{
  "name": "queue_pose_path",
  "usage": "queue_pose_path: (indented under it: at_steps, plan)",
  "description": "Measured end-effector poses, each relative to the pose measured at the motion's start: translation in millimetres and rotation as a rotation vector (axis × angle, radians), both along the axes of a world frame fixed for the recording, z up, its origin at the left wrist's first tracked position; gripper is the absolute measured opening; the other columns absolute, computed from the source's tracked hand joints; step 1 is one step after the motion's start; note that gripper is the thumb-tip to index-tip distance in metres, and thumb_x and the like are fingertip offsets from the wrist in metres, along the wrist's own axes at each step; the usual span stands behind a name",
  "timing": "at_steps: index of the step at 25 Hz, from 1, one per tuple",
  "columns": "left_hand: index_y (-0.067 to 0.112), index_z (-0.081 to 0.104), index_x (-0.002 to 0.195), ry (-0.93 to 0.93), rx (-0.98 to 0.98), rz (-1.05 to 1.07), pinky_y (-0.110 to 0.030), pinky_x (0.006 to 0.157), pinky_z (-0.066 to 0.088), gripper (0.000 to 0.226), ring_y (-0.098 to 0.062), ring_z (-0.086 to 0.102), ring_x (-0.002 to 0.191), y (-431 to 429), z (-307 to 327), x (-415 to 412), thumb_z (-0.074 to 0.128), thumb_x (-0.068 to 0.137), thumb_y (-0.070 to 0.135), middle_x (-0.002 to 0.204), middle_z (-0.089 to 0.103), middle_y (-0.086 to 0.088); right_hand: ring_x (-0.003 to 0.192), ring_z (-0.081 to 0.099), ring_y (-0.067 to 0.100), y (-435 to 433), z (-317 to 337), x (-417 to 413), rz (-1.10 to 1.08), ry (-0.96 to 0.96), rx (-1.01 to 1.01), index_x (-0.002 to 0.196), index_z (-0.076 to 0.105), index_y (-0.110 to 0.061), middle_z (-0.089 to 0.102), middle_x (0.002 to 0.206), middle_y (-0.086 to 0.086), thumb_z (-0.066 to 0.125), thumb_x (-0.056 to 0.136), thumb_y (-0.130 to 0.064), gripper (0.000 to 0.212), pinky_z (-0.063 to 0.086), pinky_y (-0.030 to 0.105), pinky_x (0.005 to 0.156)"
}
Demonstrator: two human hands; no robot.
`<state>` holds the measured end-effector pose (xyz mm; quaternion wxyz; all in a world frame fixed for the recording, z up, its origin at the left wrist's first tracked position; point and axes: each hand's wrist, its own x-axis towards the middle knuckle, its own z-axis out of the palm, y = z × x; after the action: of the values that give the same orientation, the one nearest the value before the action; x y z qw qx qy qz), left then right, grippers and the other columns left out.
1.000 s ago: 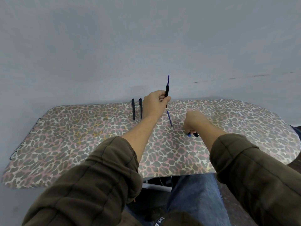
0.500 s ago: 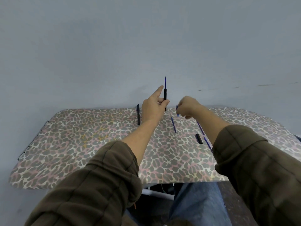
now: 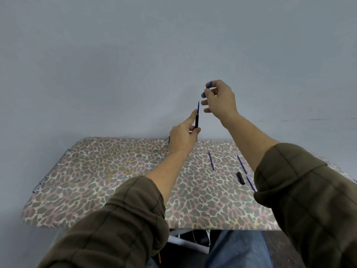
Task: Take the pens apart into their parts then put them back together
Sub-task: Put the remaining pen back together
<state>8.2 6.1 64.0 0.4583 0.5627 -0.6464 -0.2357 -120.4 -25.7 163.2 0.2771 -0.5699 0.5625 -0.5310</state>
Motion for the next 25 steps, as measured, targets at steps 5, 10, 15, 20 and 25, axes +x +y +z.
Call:
queue_pose_path:
  at_steps: [5,10,15,20,25]
  plan:
    - [0.044,0.048,0.148,-0.036,0.0,0.003,-0.027,0.086,0.052,0.06,-0.012,0.071,0.081,0.9,3.2,2.0,0.069,0.096,0.022,0.097,0.077,0.004,0.08,0.078,0.022,-1.6,3.6,3.0,0.03,0.066,0.022,0.119,0.064,-0.017,0.075,0.094,0.003,0.05,0.104,-0.01,0.022,0.066,0.035,0.066]
    - [0.043,0.047,0.149,-0.072,-0.023,-0.008,-0.028,0.088,0.052,0.061,-0.013,0.072,0.082,0.1,3.3,3.2,0.068,0.096,0.022,0.098,0.078,0.004,0.081,0.078,0.024,-1.9,2.8,2.3,0.054,0.11,0.038,0.12,0.064,-0.018,0.075,0.094,0.004,0.049,0.103,-0.009,0.024,0.066,0.035,0.066]
    - [0.044,0.047,0.148,-0.077,-0.043,-0.015,-0.027,0.089,0.052,0.061,-0.012,0.072,0.083,-0.8,1.3,3.2,0.069,0.096,0.022,0.098,0.078,0.005,0.081,0.077,0.027,-1.7,4.4,-0.6,0.07,0.131,0.048,0.118,0.065,-0.017,0.075,0.093,0.005,0.051,0.103,-0.009,0.023,0.066,0.035,0.067]
    - [0.044,0.048,0.147,-0.07,-0.048,-0.012,-0.027,0.087,0.053,0.06,-0.011,0.071,0.081,-2.6,-0.1,2.0,0.069,0.095,0.023,0.097,0.078,0.006,0.08,0.077,0.024,0.1,4.9,-3.4,0.091,0.229,0.062,0.119,0.067,-0.015,0.076,0.09,0.004,0.052,0.101,-0.012,0.023,0.066,0.038,0.072]
    - [0.034,0.053,0.146,-0.062,-0.029,0.008,-0.03,0.084,0.055,0.054,-0.015,0.072,0.083,-2.1,-3.4,1.3,0.069,0.095,0.026,0.099,0.078,0.006,0.079,0.077,0.021,4.6,2.8,-2.6,0.137,0.26,0.082,0.117,0.067,-0.016,0.078,0.09,0.003,0.055,0.1,-0.015,0.021,0.066,0.039,0.075]
